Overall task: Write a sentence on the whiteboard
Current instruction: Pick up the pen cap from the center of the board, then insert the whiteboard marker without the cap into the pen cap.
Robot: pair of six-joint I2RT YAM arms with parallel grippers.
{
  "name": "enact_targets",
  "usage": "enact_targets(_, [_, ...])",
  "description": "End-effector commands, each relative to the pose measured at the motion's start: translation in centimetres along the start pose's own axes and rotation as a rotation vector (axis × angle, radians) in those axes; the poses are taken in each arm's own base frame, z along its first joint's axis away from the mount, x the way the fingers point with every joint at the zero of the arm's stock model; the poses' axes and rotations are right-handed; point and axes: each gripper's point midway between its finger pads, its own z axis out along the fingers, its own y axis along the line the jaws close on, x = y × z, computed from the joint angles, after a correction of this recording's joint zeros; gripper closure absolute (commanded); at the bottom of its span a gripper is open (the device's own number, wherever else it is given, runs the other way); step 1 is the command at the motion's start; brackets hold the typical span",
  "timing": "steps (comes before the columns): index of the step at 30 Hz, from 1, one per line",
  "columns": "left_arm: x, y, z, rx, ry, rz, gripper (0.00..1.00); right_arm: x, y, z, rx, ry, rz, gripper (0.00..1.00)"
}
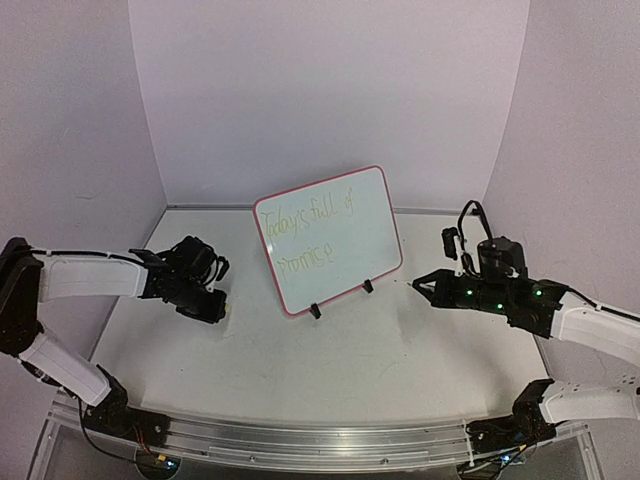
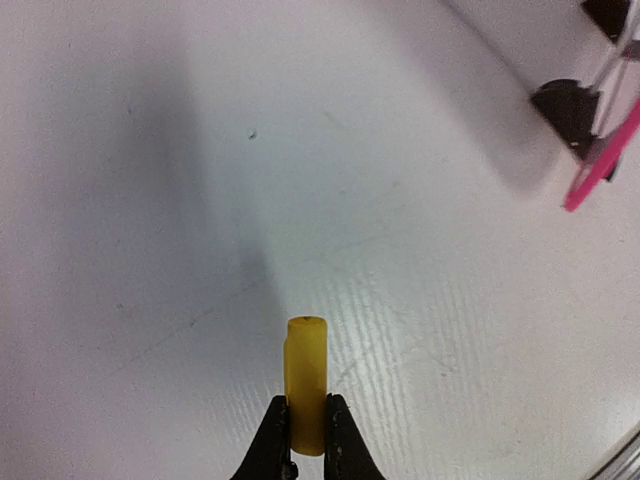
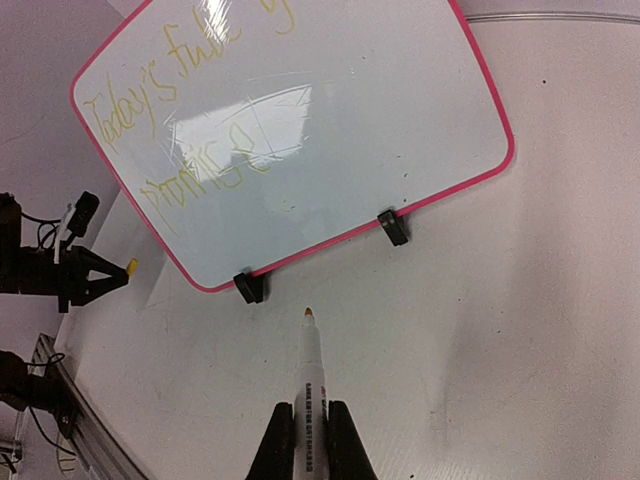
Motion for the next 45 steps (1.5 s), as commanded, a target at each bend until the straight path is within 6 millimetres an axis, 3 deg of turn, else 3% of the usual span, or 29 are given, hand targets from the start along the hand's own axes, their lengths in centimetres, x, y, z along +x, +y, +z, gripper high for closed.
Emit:
enact_targets(1, [-0.8, -3.2, -3.8, 0.187, -0.084, 0.07, 1.0, -1.5, 2.7, -0.5, -0.115, 0.037, -0.023, 1.0])
enact_targets(7, [-0.5, -9.7, -8.4, 0.53, -0.149, 0.196, 1.0, -1.2, 6.6, -1.0, -0.318, 0.148, -0.052, 1.0])
enact_targets(14, [1.4, -14.8, -12.0, 0.669, -0.131, 0.386, 1.0, 0.3, 11.3, -2.4, -0.598, 0.33, -0.039, 1.0])
enact_targets(18, [1.8, -17.7, -13.8, 0.759, -0.117, 0.494, 1.0, 1.3, 12.5, -2.9, -0.696, 0.426, -0.009, 1.0])
enact_targets(22, [0.9, -20.2, -15.3, 0.857, -0.13, 0.59, 1.0, 1.8, 13.1, -3.4, -0.75, 0.479, 0.008, 1.0])
enact_targets(33, [1.9, -23.4, -15.2, 0.988, -0.069, 0.745, 1.0, 2.6, 13.8, -2.8, -0.793, 0.543, 0.031, 1.0])
enact_targets(45, [3.0, -23.8, -14.8, 1.004, -0.039, 0.772, 1.0, 3.8, 16.0, -0.9, -0.85, 0.623, 0.013, 1.0])
